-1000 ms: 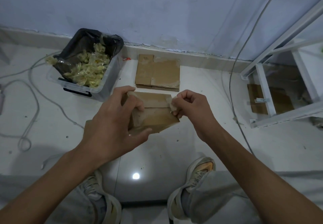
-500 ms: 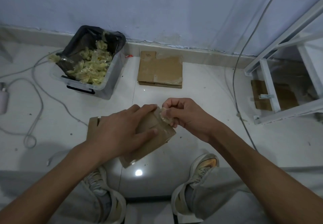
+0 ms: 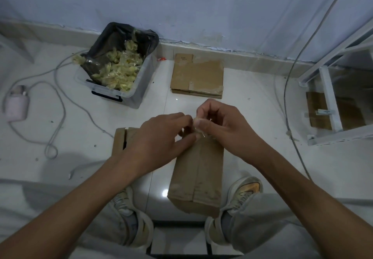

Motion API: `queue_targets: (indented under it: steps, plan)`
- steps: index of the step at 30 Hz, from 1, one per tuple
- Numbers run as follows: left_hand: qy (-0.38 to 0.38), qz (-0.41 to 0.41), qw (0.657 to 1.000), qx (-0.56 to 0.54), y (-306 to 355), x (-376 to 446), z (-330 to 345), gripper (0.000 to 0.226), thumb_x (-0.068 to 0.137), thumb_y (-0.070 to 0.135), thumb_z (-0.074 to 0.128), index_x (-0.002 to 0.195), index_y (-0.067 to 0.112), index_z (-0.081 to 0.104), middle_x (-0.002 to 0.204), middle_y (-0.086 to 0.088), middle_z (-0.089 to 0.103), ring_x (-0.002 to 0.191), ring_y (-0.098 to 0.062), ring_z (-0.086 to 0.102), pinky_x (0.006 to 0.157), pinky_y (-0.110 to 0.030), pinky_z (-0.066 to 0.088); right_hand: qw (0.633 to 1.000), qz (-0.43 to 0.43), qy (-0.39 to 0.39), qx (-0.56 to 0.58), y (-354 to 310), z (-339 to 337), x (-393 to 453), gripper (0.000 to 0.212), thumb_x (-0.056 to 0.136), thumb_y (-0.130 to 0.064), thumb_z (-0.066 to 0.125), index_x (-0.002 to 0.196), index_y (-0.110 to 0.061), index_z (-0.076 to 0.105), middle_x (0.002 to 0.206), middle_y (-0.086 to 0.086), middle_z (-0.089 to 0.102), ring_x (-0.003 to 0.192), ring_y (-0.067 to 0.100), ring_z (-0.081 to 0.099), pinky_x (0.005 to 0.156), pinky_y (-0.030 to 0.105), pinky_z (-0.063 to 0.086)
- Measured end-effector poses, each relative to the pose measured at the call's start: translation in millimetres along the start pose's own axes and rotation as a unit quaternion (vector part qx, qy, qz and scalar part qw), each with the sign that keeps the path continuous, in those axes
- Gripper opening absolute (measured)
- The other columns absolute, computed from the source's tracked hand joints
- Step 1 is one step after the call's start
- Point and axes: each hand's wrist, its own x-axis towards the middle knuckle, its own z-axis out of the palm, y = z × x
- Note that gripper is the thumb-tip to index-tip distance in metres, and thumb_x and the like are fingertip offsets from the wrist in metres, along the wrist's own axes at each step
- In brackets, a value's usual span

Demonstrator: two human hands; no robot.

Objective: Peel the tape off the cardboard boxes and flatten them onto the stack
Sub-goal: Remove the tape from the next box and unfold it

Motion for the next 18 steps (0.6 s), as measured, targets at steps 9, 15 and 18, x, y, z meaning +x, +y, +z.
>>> queue_targets:
  steps: [9,15,18]
  plan:
    - [0.083,0.115,0.976,0.163,-7.8,-5.3,8.4,0.025,0.076,0.013,0.088,0.082,0.015,0.064,0.066,0.000,0.058,0.047,-0.018,0.051,0.044,-0.024,0.028,0.975,0.048,-0.061,-0.208,7.4,-2.5,0.7,0.054,0.078,-0.059,0.079,0.123,-0.032,0.064,0.116,-0.020,0.066,0.105,0.001,0.063,0.083,0.030,0.058]
    - [-0.059,0.108,0.992,-0.005,-17.2,9.3,-20.4,0.035,0.104,0.045,0.047,0.074,0.029,0.054,0.058,0.014,0.055,0.050,-0.004,0.057,0.050,-0.012,0.035,0.983,-0.008,-0.102,-0.155,11.6,-2.8,-10.3,0.018,0.101,-0.033,0.068,0.101,-0.020,0.080,0.085,0.000,0.076,0.076,0.024,0.070,0.070,0.051,0.054]
    - [-0.090,0.003,0.975,-0.205,-22.1,6.5,-24.8,0.032,0.103,0.041,0.058,0.082,0.020,0.071,0.067,0.008,0.065,0.066,-0.009,0.068,0.058,-0.019,0.054,0.989,-0.014,-0.074,-0.129,11.5,-2.2,-10.7,0.020,0.103,-0.031,0.065,0.094,-0.019,0.079,0.076,0.004,0.071,0.067,0.026,0.065,0.064,0.050,0.051]
